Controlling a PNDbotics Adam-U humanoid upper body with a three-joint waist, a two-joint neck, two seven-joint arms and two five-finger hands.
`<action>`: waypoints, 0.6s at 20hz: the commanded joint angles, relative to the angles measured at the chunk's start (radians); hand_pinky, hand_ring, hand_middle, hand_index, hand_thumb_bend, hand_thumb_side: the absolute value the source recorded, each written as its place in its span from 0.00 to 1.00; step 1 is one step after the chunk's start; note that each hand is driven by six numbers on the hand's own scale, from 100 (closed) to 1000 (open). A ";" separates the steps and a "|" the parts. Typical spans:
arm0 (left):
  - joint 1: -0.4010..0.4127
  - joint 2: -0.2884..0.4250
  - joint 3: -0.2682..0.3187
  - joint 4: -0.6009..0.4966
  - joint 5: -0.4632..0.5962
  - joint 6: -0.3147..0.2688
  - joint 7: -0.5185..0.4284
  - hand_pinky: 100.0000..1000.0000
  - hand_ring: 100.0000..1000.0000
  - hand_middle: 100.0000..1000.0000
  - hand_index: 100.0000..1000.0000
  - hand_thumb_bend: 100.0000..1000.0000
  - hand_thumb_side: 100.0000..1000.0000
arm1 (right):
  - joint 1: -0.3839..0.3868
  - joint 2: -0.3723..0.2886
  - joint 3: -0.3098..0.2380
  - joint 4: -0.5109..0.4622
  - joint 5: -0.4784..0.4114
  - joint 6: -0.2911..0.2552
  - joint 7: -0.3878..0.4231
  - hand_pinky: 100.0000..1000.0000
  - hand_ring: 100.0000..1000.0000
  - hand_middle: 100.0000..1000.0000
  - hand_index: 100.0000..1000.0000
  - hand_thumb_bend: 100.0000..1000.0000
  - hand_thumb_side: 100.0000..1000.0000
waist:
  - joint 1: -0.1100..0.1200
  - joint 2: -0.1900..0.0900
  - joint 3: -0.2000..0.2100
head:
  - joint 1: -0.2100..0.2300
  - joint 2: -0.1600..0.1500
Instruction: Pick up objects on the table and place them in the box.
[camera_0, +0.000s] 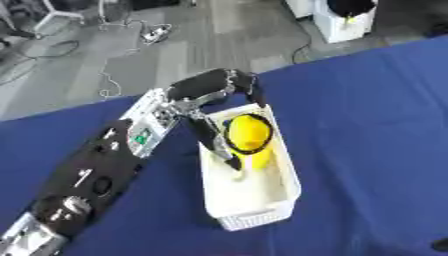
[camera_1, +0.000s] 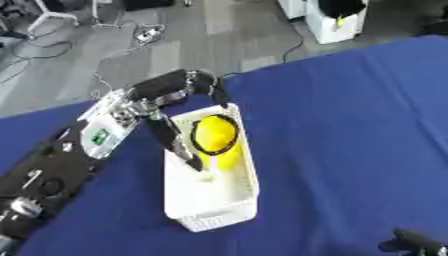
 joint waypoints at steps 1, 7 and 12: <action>0.001 0.044 0.019 -0.019 0.003 0.013 0.006 0.87 0.70 0.71 0.74 0.85 0.43 | 0.007 -0.006 -0.004 -0.017 -0.004 -0.080 0.077 0.55 0.67 0.81 1.00 0.94 0.40 | -0.017 -0.026 0.007 | -0.007 0.005; 0.074 0.091 0.045 -0.072 0.029 0.068 0.033 0.88 0.72 0.72 0.76 0.82 0.43 | 0.030 -0.005 -0.009 -0.017 -0.007 -0.086 0.077 0.55 0.67 0.81 1.00 0.94 0.40 | -0.036 -0.042 0.031 | -0.009 0.016; 0.204 0.169 0.082 -0.197 0.063 0.189 0.080 0.88 0.73 0.74 0.76 0.70 0.44 | 0.060 -0.003 -0.021 -0.017 -0.003 -0.093 0.068 0.56 0.67 0.81 1.00 0.94 0.40 | -0.054 -0.058 0.069 | -0.012 0.016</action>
